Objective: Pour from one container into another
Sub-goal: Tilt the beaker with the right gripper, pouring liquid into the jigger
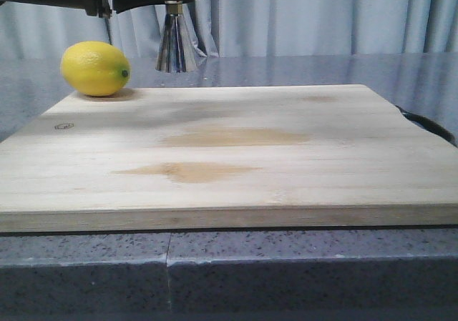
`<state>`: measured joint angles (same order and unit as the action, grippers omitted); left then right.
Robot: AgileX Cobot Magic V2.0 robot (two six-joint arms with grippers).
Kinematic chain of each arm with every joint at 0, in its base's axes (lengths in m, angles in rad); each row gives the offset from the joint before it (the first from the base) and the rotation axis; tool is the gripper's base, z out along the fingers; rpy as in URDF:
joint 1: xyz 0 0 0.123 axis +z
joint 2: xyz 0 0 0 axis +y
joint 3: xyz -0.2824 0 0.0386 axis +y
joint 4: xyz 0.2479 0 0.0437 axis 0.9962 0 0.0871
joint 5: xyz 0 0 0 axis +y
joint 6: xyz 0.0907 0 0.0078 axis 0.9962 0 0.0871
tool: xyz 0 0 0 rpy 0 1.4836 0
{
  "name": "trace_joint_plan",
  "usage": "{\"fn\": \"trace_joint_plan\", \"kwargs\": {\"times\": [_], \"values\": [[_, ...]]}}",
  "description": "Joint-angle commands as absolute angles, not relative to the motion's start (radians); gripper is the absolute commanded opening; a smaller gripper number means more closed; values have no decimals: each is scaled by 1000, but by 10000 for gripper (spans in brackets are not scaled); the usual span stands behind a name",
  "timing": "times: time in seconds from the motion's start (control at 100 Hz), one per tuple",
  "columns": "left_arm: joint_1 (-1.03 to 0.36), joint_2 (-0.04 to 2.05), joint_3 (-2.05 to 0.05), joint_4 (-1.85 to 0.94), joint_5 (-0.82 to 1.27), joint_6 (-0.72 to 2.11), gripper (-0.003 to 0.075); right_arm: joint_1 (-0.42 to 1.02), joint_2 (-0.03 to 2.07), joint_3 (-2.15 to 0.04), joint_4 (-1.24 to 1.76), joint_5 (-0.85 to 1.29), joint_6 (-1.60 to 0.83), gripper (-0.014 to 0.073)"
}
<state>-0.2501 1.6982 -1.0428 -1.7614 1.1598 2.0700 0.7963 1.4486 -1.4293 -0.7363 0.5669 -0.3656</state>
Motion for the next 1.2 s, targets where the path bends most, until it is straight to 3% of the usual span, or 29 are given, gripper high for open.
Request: {"fn": "trace_joint_plan", "kwargs": {"times": [0.0,1.19], "values": [[-249,1647,-1072,-1850,1258,2063,250,799,1414,-1469,-778,504,-389,319],[-249,1647,-1072,-1850,1258,2063,250,799,1414,-1469,-861,453,-419,320]]}}
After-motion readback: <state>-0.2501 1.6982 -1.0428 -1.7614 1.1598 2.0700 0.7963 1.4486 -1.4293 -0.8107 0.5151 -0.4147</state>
